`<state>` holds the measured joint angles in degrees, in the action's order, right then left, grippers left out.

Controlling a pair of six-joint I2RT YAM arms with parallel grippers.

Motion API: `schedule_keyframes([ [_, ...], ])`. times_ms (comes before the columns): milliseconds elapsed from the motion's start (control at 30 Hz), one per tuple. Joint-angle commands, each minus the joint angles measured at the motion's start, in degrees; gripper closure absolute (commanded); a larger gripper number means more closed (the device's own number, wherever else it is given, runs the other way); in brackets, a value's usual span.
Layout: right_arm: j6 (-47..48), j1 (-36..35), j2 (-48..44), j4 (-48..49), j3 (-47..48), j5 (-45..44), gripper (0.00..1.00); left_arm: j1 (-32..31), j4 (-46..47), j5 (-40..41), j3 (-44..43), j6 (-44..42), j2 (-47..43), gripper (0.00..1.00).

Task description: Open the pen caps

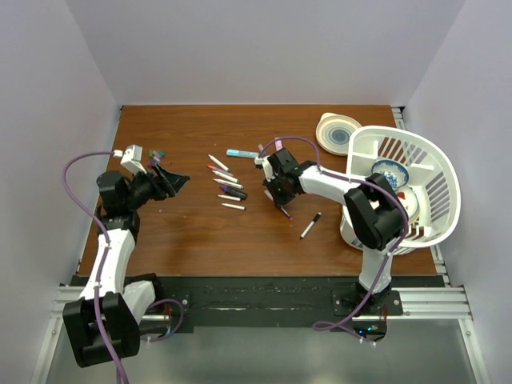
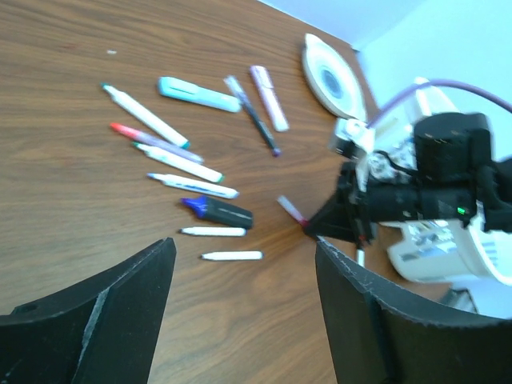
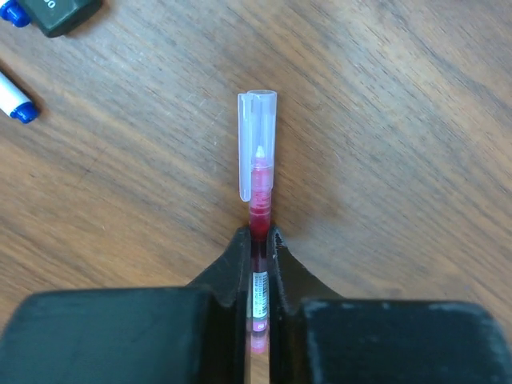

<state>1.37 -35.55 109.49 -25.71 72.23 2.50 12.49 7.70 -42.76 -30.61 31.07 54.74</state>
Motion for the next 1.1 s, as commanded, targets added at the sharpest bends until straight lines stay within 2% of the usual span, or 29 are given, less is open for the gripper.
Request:
schedule_keyframes([
  [0,-0.75,1.97,-0.06,-0.39,1.25,1.18,1.00,-2.11,11.26,-7.24,2.31,4.96,0.27,0.24],
  [67,-0.40,3.03,-1.82,-0.21,1.08,4.07,1.00,-4.40,12.68,-8.12,3.44,7.59,1.51,0.22],
  [100,0.30,4.60,-3.13,-0.21,0.81,10.61,1.00,-5.10,15.73,-8.39,4.24,9.08,1.77,0.22],
  [167,2.76,6.19,-7.08,-0.39,0.02,17.85,1.00,-8.17,20.22,-7.60,7.47,15.67,1.51,0.21],
  [200,4.07,7.76,-8.40,-0.30,-0.50,28.50,1.00,-9.49,24.16,-6.64,8.54,17.86,0.90,0.21],
  [300,7.07,9.44,-13.07,1.19,-3.23,40.97,1.00,-16.86,29.97,1.61,11.71,25.69,-0.24,0.19],
  [333,7.68,9.62,-14.73,1.63,-4.36,46.92,1.00,-20.98,30.70,6.85,12.24,28.93,-0.25,0.18],
  [433,4.89,9.62,-16.24,5.49,-6.30,52.14,1.00,-29.15,31.76,17.40,12.77,33.07,0.45,0.15],
  [567,2.86,9.53,-16.42,7.60,-7.01,53.57,1.00,-36.56,29.48,28.24,10.76,38.44,3.09,0.10],
  [800,1.36,8.40,-17.29,8.40,-7.45,51.29,1.00,-44.82,16.13,40.98,1.88,43.19,12.91,0.10],
  [867,1.45,7.52,-17.64,8.40,-7.54,49.80,1.00,-45.88,12.88,42.06,-1.90,43.81,15.47,0.13],
  [967,1.53,6.72,-17.38,8.05,-7.45,48.13,1.00,-47.73,13.21,42.59,-4.36,44.08,18.99,0.18],
  [1000,1.45,6.55,-17.21,8.05,-7.36,47.34,1.00,-48.61,12.52,45.02,-5.15,43.99,20.22,0.20],
  [1067,1.45,6.37,-17.29,7.61,-7.19,46.02,1.00,-49.49,8.58,46.62,-7.96,43.81,21.37,0.28],
])
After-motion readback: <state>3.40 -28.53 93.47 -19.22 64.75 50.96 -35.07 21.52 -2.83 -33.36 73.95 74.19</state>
